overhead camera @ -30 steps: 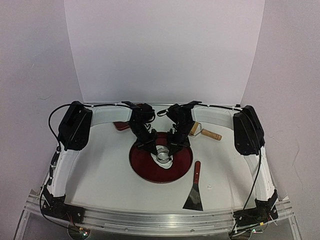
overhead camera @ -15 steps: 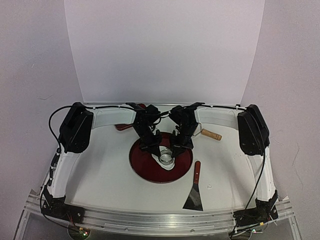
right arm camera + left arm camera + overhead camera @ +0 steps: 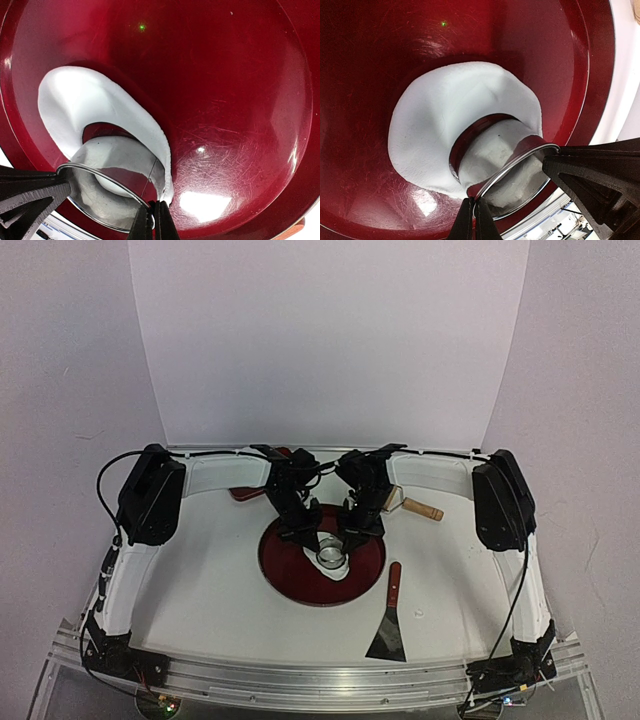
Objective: Roll out the dumpling wrappers from the dough
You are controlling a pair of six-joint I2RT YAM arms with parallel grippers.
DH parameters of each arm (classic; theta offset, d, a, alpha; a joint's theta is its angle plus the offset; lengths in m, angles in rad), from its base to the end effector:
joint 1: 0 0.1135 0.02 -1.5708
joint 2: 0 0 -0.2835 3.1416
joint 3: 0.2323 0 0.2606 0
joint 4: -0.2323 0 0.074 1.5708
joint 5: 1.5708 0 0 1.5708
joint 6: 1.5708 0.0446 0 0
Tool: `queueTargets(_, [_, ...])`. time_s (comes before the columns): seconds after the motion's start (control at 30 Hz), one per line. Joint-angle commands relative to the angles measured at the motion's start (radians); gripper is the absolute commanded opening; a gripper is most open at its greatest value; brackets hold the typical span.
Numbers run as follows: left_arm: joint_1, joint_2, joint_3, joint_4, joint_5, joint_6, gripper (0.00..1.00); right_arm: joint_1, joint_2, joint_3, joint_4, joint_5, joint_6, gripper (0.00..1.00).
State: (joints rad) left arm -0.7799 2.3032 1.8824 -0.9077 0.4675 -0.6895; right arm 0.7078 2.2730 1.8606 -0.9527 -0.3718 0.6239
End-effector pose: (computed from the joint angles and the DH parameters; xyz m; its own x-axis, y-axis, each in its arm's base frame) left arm 0.3363 -0.3609 0.1650 -0.9808 0.1713 0.0932 0.1046 0.8653 -0.4902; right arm 0.3565 0.3264 0.1701 -0.9905 -0.1312 0.0420 -0.1029 0.9072 0.4080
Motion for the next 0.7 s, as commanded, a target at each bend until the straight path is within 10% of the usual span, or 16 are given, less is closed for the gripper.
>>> queueTargets(0.0, [0.004, 0.015, -0.058, -0.098, -0.112, 0.013, 0.00, -0.016, 0.012, 0.006, 0.034, 0.108, 0.016, 0.00])
queueTargets(0.67, [-0.001, -0.011, -0.016, -0.118, -0.094, 0.003, 0.00, -0.015, -0.014, 0.027, 0.009, 0.091, 0.033, 0.00])
